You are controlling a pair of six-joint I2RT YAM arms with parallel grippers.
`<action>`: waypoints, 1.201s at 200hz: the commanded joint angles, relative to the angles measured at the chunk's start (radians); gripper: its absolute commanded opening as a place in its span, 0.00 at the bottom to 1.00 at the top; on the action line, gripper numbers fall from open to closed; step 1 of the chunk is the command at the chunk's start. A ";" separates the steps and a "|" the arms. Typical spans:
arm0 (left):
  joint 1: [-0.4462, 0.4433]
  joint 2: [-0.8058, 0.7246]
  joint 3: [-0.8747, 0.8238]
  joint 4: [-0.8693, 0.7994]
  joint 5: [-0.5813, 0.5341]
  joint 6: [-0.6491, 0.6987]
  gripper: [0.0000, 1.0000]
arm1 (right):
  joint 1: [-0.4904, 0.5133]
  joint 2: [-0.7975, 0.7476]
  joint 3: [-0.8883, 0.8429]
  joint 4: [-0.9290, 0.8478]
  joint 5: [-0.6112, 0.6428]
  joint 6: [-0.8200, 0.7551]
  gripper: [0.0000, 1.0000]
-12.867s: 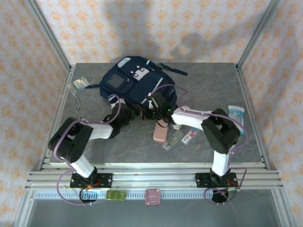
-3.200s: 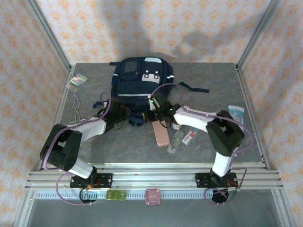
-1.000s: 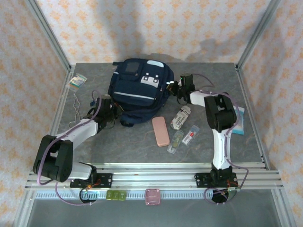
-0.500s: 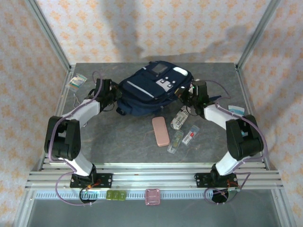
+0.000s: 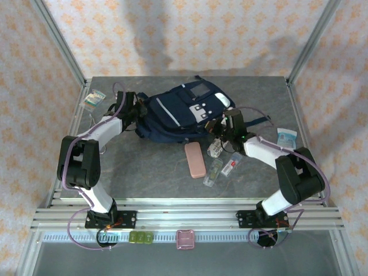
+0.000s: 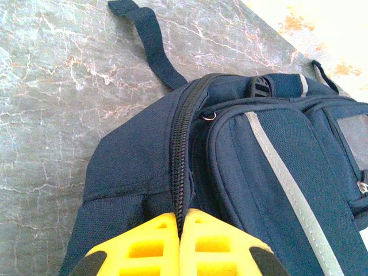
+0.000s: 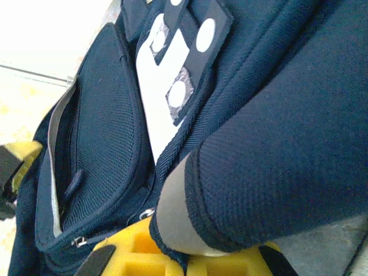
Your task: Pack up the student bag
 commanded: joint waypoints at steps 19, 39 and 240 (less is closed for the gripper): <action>0.011 0.083 0.141 0.088 -0.029 0.087 0.00 | 0.071 -0.039 0.011 0.042 -0.080 -0.031 0.01; 0.014 0.112 0.195 0.056 -0.038 0.105 0.00 | 0.115 -0.024 0.022 0.016 -0.098 -0.058 0.09; -0.363 -0.342 -0.389 0.167 -0.154 -0.105 0.48 | 0.089 0.357 0.495 -0.265 -0.126 -0.208 0.44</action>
